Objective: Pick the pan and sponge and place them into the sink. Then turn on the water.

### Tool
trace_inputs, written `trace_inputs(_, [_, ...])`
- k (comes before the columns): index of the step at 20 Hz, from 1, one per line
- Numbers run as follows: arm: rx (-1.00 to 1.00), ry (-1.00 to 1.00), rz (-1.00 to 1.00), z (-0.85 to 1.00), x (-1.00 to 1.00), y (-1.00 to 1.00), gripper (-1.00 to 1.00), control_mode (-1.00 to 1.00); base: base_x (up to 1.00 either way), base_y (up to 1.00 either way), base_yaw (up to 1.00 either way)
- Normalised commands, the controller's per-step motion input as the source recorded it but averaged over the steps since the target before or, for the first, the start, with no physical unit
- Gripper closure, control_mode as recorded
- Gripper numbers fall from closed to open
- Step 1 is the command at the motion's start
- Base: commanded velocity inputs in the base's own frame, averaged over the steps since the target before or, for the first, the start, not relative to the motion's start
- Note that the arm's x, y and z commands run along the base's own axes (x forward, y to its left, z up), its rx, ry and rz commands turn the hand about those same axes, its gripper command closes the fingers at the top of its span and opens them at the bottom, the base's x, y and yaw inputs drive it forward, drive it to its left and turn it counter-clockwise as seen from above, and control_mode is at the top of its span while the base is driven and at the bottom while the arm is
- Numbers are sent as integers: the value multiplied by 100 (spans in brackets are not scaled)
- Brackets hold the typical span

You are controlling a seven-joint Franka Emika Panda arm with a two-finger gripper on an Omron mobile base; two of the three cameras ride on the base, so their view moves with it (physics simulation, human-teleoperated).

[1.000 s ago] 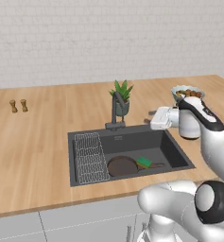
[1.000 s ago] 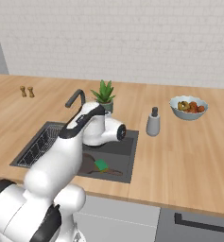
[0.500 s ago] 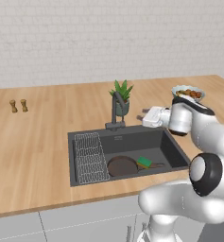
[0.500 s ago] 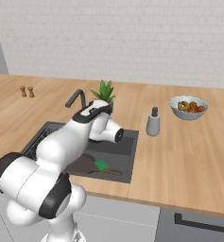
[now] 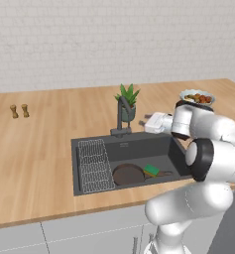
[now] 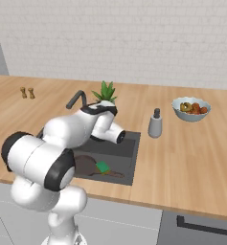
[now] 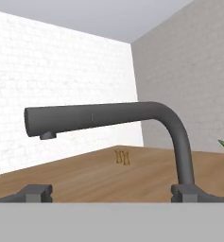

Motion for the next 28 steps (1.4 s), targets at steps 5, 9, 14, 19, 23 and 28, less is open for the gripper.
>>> trace_inputs(5, [1,0,0,-23,25,0,-100,-100,0,0,0])
trace_inputs(9, [2,0,-1,-22,15,0,-100,-100,0,0,0])
trace_inputs(14, [0,-1,-3,-24,28,0,-100,-100,0,0,0])
trace_inputs(19, [2,0,0,-20,45,0,-100,-100,0,0,0])
trace_inputs(23, [4,0,0,-11,44,0,-100,-100,0,0,0])
trace_inputs(28, [1,0,0,-17,44,0,-100,-100,0,0,0])
